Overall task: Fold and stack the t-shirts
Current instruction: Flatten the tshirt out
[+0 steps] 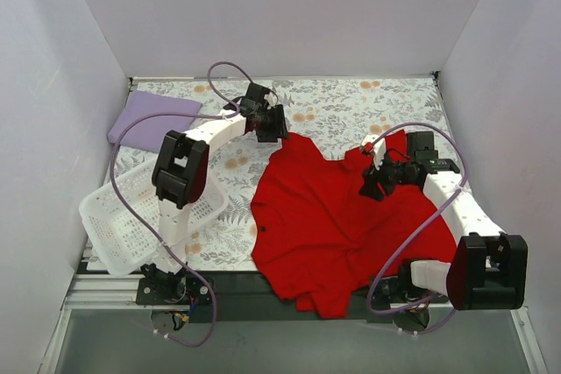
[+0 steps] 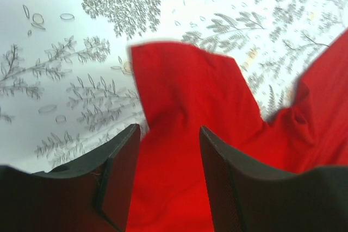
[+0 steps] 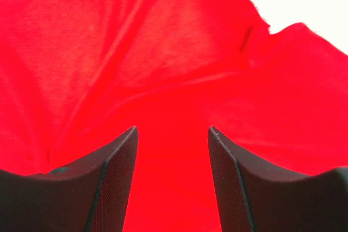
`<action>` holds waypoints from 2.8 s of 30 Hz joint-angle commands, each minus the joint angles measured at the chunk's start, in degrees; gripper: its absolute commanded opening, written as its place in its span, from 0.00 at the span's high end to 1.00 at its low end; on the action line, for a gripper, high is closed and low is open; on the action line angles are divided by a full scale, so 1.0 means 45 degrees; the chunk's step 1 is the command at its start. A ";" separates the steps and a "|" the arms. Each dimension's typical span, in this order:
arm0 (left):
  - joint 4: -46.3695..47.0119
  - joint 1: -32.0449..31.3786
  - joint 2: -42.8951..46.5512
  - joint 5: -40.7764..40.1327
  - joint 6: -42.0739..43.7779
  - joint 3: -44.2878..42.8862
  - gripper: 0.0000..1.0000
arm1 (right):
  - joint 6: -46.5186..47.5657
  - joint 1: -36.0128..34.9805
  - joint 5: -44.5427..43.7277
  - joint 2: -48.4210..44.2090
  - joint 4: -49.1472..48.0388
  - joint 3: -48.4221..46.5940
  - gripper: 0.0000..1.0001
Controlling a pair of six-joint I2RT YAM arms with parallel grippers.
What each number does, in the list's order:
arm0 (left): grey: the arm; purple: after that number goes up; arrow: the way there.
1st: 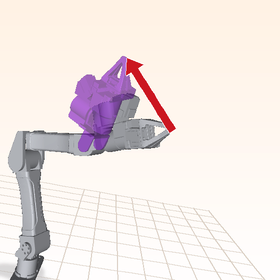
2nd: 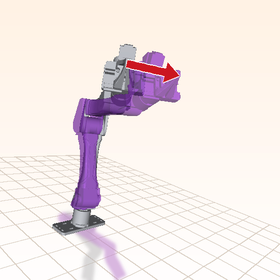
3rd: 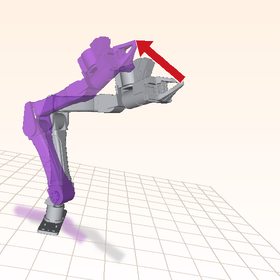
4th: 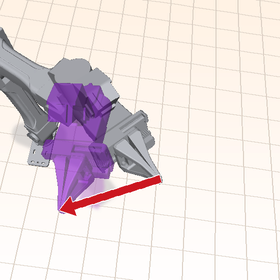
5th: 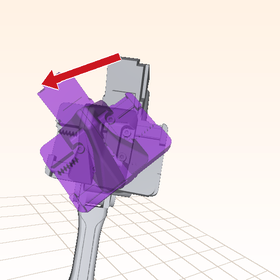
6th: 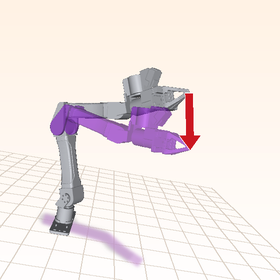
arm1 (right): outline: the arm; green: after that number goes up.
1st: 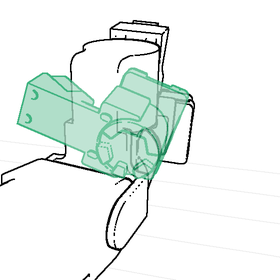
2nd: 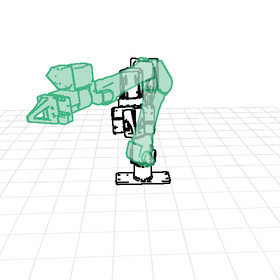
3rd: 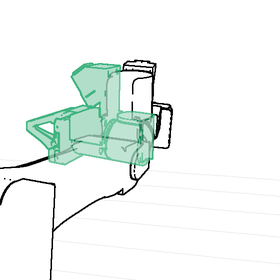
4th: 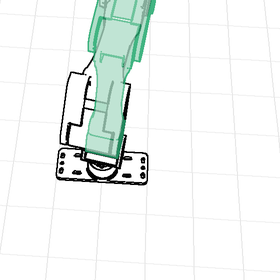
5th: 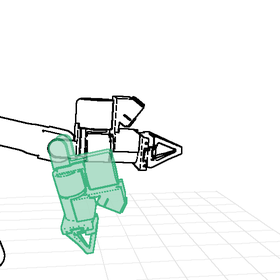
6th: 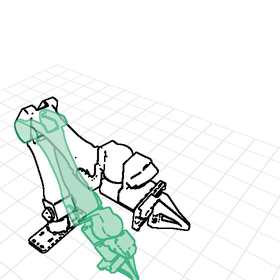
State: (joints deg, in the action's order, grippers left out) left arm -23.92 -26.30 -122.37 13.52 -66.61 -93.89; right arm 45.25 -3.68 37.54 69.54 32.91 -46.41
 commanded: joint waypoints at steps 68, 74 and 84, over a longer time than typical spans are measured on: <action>0.0297 0.0494 -0.0385 -0.0270 0.1540 -0.2144 1.00 | -0.6873 0.3690 -0.4338 1.2379 -0.2684 -1.0799 0.52; 0.0296 0.0475 -0.0444 -0.0192 0.1365 -0.2320 1.00 | -0.6815 0.3690 -0.3987 1.2730 -0.2371 -1.0819 0.66; 0.0277 0.0494 -0.0152 -0.0211 0.1286 -0.2476 1.00 | -0.7029 0.3923 -0.2857 1.2341 -0.2332 -1.0644 0.99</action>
State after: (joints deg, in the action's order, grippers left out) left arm -23.44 -24.47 -128.29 12.08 -60.71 -103.02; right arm 14.04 13.13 21.34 126.06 20.78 -93.60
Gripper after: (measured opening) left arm 0.011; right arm 0.022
